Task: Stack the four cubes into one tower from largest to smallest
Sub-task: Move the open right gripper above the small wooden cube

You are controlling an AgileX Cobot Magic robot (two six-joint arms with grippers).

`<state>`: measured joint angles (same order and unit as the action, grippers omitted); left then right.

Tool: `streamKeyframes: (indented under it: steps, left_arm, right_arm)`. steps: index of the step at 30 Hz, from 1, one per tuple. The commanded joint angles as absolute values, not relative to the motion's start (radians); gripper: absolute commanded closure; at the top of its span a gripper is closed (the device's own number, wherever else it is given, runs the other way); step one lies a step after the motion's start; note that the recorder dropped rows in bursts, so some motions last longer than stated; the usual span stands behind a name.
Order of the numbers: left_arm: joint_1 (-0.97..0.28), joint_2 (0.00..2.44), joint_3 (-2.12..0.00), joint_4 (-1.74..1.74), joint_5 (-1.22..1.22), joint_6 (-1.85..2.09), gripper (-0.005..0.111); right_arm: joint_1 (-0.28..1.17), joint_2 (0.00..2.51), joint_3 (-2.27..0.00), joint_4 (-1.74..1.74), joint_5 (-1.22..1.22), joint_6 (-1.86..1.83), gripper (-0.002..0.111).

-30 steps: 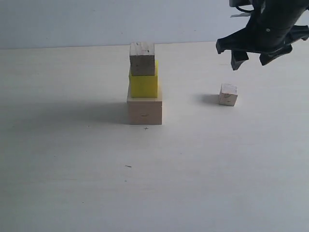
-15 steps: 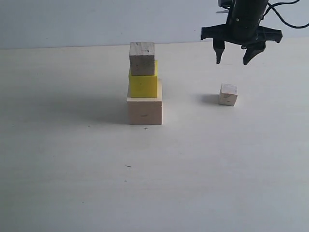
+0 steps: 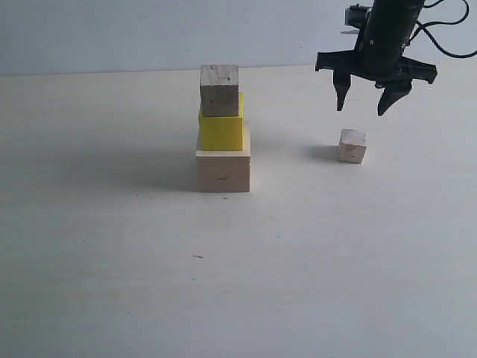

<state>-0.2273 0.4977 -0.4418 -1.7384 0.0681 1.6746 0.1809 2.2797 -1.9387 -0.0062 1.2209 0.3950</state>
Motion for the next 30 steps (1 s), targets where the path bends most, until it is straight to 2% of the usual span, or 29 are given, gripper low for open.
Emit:
streamKeyframes:
  steps: [1,8,30]
  left_arm:
    - [-0.232,0.496,-0.441,-1.744,0.073,1.67,0.107]
    - [-0.232,0.496,-0.441,-1.744,0.073,1.67,0.107]
    - [-0.232,0.496,-0.441,-1.744,0.076,1.67,0.107]
  right_arm:
    - [0.18,2.283,-1.883,-0.053,1.221,0.392,0.045]
    - [0.192,2.283,-1.8,0.018,1.202,0.351,0.045]
    - [0.197,2.183,-1.803,0.158,1.158,0.327,0.045]
